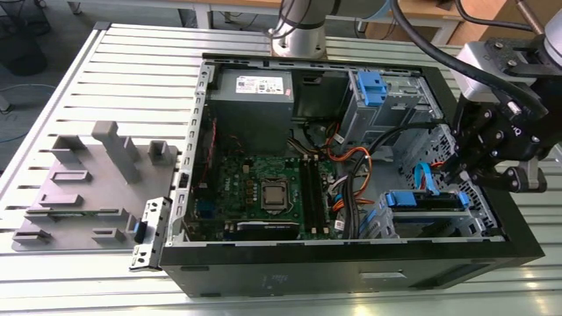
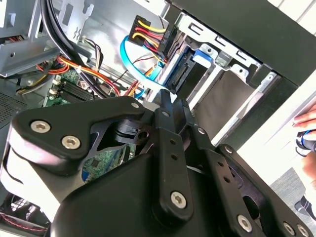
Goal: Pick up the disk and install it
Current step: 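Insert the first disk wire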
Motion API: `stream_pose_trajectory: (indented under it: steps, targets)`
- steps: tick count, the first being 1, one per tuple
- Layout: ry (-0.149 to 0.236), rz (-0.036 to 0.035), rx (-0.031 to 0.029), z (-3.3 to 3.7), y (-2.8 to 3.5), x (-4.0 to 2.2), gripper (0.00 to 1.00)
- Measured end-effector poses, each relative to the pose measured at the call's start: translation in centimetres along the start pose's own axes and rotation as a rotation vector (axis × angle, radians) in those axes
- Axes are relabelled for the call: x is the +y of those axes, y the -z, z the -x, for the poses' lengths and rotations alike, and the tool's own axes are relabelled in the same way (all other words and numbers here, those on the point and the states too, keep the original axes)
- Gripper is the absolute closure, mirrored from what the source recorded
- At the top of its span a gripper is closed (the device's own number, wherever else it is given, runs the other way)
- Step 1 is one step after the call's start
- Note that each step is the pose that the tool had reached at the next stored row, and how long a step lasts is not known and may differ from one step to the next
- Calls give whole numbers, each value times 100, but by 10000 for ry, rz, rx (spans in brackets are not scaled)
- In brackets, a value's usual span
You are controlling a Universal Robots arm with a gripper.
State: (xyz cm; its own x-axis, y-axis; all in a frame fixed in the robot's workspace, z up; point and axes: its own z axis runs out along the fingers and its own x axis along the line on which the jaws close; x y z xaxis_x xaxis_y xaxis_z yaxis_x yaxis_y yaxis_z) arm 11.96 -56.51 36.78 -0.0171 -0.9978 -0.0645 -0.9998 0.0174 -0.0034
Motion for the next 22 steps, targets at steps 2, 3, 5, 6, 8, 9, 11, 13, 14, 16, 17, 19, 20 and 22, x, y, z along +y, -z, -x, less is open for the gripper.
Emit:
stream_pose_trajectory:
  steps: [2,3,5,6,8,9,11,13,14,16,17,19,20,22]
  targets:
    - [0,0,1,14,-6,-19,76]
    - [0,0,-1,20,-10,-28,76]
    - [0,0,0,33,-15,-47,76]
    - [0,0,0,40,-18,-57,76]
    - [0,0,-3,49,-28,-71,76]
    - [0,0,-4,55,-35,-76,76]
    - [0,0,-5,64,-51,-82,76]
    - [0,0,-9,69,-63,-86,76]
    - [0,0,-10,70,-65,-86,76]
    - [0,0,-8,71,-67,-87,76]
    - [0,0,-8,71,-68,-87,76]
    - [1,0,-8,71,-68,-87,76]
    - [0,0,-8,71,-68,-87,76]
    - [0,0,-9,71,-68,-87,76]
